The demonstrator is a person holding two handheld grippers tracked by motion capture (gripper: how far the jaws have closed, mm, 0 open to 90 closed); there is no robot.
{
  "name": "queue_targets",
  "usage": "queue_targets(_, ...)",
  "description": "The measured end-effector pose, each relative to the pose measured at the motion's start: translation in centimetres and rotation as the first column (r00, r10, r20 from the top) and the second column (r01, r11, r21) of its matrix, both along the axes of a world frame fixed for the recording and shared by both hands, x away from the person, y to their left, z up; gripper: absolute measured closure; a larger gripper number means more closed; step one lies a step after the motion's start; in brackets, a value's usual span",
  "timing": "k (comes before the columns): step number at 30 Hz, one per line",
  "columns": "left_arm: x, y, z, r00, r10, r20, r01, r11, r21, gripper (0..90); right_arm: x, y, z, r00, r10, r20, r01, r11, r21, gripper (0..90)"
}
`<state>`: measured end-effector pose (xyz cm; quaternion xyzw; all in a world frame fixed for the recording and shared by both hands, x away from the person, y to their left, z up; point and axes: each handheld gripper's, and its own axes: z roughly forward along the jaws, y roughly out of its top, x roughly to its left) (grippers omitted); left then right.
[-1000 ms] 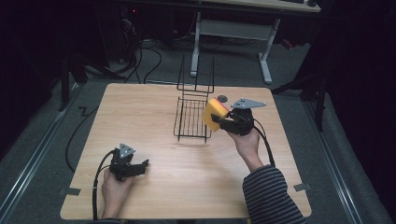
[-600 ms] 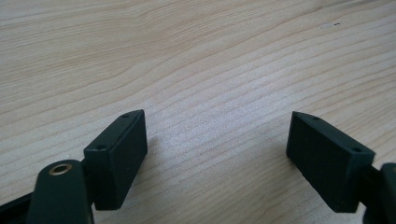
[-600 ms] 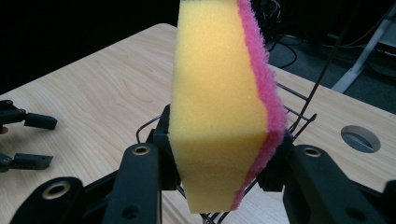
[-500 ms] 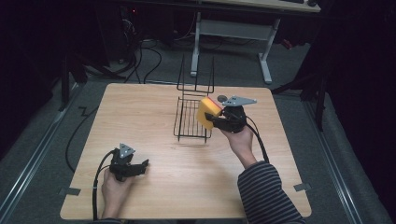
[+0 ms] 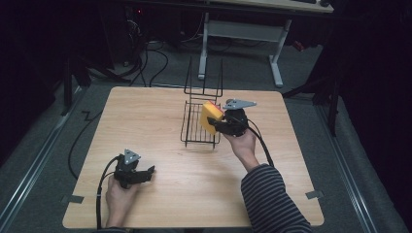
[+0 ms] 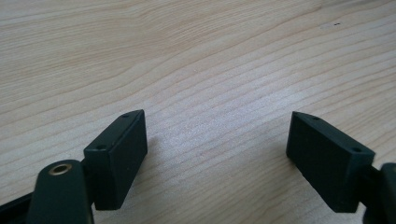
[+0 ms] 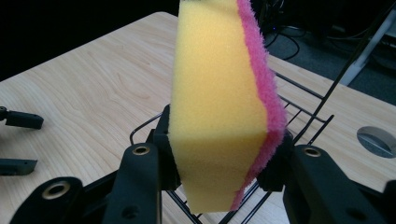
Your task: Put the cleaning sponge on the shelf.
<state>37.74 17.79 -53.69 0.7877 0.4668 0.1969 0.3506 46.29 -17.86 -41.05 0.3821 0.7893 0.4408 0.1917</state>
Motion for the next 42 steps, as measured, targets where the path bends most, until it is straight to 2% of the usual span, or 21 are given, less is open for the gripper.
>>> queue_targets(18,0.0,0.0,0.0,1.0000,0.000,0.000,0.000,1.0000,-0.001,21.1,1.8,1.5,-2.7,0.9986,-0.022,-0.049,0.020,0.999,-0.047,60.5)
queue_targets(21,0.0,0.0,0.0,1.0000,0.000,0.000,0.000,1.0000,-0.001,21.1,1.9,1.8,-3.1,0.9988,-0.019,-0.046,0.017,0.998,-0.053,60.4)
queue_targets(37,0.0,0.0,0.0,1.0000,0.000,0.000,0.000,1.0000,-0.001,21.0,2.4,2.6,-4.3,0.9975,-0.019,-0.068,0.013,0.997,-0.079,60.1)
queue_targets(42,0.0,0.0,0.0,1.0000,0.000,0.000,0.000,1.0000,-0.001,21.0,2.5,2.5,-4.4,0.9974,-0.018,-0.070,0.013,0.997,-0.071,60.2)
